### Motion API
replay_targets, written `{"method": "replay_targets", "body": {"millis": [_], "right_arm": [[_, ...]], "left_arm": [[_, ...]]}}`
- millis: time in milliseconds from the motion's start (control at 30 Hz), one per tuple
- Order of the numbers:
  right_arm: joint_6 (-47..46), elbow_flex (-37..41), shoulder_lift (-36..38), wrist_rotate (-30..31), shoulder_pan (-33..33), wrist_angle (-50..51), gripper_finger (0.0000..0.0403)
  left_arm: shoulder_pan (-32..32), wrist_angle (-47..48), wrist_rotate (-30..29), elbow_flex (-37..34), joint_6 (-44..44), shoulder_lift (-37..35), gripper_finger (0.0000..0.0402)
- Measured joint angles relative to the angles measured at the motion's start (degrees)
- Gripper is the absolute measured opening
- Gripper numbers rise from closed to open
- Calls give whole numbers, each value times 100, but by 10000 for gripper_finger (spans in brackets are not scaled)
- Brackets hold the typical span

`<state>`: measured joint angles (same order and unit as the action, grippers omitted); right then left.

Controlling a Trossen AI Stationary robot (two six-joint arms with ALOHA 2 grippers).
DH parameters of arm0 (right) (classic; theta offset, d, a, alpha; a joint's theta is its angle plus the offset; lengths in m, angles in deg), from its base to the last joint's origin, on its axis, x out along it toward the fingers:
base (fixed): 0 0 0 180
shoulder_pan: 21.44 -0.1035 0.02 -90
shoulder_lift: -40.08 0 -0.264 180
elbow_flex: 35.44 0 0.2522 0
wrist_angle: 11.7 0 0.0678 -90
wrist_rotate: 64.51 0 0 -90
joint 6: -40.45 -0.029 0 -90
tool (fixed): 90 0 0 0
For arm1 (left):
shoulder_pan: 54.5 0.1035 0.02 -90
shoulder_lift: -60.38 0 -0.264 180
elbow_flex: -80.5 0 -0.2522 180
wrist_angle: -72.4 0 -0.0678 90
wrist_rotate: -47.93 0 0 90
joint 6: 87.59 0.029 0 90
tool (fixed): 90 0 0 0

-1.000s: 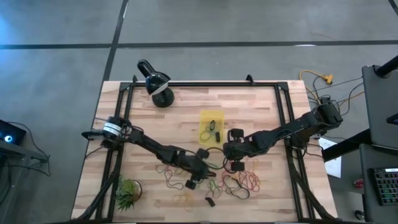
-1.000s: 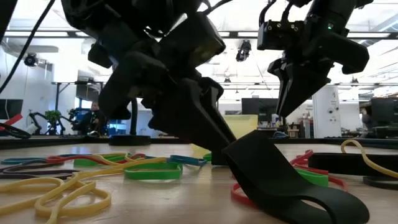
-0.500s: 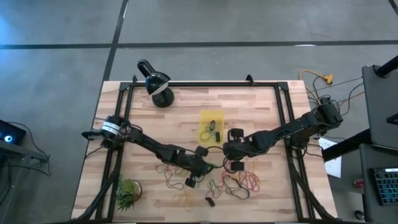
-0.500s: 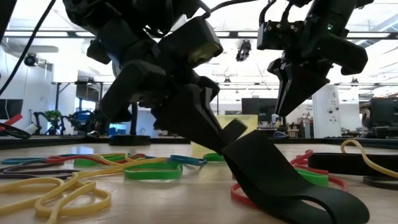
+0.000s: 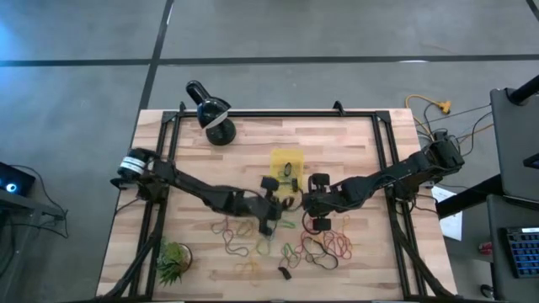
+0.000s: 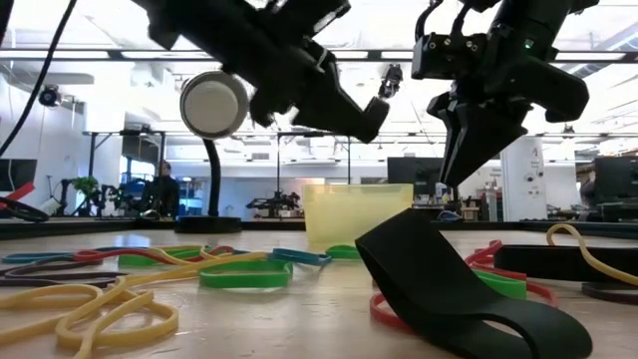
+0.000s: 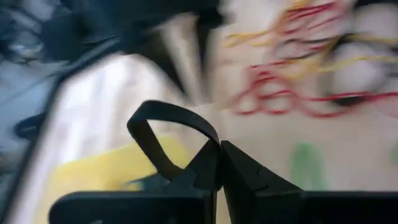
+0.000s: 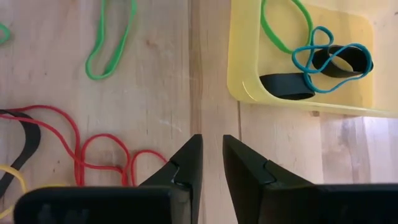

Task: Pick and place rubber bands into bin
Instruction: Put the black rubber band into the yellow bin

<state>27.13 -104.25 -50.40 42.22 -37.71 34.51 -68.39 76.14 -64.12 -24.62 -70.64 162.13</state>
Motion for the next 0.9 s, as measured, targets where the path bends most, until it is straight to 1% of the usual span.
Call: {"method": "replay_targets", "body": {"millis": [167, 300, 400, 500, 567, 633, 767, 900], "right_arm": [[-7, 0, 0, -2, 0, -14, 57], [-20, 0, 0, -2, 0, -20, 57], [-19, 0, 0, -2, 0, -23, 57], [0, 0, 0, -2, 0, -23, 57], [11, 0, 0, -2, 0, -25, 57], [17, 0, -1, -2, 0, -27, 57], [19, 0, -1, -2, 0, -41, 57], [21, 29, 0, -2, 0, -200, 57]], "left_arm": [[569, 48, -46, 0, 37, -46, 0], [996, 158, 212, 0, -19, -9, 0], [1206, 256, 261, -4, -280, 4, 0], [1374, 377, 616, -4, -482, 4, 1], [1435, 453, 825, -4, -572, 7, 11], [1445, 464, 904, -4, -588, 7, 28], [1445, 506, 921, -7, -566, 7, 65], [1445, 505, 915, -7, -564, -45, 91]]}}
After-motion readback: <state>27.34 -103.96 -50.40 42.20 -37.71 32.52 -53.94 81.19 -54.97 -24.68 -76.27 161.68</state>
